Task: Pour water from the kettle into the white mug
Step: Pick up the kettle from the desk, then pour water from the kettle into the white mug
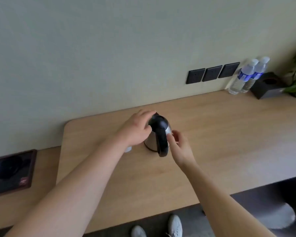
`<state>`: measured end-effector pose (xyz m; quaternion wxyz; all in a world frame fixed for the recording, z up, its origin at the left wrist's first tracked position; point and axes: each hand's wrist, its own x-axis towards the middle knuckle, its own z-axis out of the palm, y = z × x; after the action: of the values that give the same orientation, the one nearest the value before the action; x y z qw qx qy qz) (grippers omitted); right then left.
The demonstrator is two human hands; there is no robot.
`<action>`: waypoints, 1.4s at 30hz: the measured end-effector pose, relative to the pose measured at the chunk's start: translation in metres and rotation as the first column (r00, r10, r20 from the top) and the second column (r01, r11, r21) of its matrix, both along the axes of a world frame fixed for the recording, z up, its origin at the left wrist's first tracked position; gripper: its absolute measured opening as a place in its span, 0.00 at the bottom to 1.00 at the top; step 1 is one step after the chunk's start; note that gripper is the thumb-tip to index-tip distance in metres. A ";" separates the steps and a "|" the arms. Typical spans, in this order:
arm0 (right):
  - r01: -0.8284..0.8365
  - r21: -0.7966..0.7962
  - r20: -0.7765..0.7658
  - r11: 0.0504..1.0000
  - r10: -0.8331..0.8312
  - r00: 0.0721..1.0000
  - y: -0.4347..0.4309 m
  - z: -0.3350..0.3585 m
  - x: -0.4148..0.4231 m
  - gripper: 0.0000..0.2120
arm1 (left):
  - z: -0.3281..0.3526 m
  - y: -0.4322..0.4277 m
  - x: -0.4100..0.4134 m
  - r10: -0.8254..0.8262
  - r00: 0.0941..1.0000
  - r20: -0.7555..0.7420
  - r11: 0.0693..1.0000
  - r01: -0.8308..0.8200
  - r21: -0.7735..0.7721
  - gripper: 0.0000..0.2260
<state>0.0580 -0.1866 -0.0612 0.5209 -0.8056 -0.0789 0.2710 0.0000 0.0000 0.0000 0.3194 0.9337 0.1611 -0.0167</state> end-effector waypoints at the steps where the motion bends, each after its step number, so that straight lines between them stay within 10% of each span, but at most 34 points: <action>1: -0.004 -0.041 -0.014 0.999 0.003 1.000 0.003 -0.004 -0.002 0.26 | -0.006 -0.001 0.008 -0.032 0.999 -0.027 0.999 0.033 0.028 0.27; 9: 0.059 0.091 -0.200 0.994 -0.039 0.979 0.033 -0.052 -0.011 0.28 | -0.050 -0.004 0.046 -0.091 0.987 -0.133 0.987 0.107 0.120 0.24; 25: 0.316 0.195 -0.066 0.929 -0.309 0.949 0.040 -0.066 0.012 0.24 | -0.074 -0.005 0.042 -0.006 0.994 0.108 0.985 -0.012 0.174 0.24; 42: -0.360 -0.123 0.289 0.925 0.381 0.878 0.040 0.028 0.060 0.25 | -0.054 -0.040 -0.055 0.292 0.921 0.259 0.950 -0.311 0.033 0.30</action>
<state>0.1184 -0.1464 -0.0330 0.4139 -0.8245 -0.3028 0.2392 -0.0546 -0.0399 -0.0543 0.3015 0.9033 0.2618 0.1567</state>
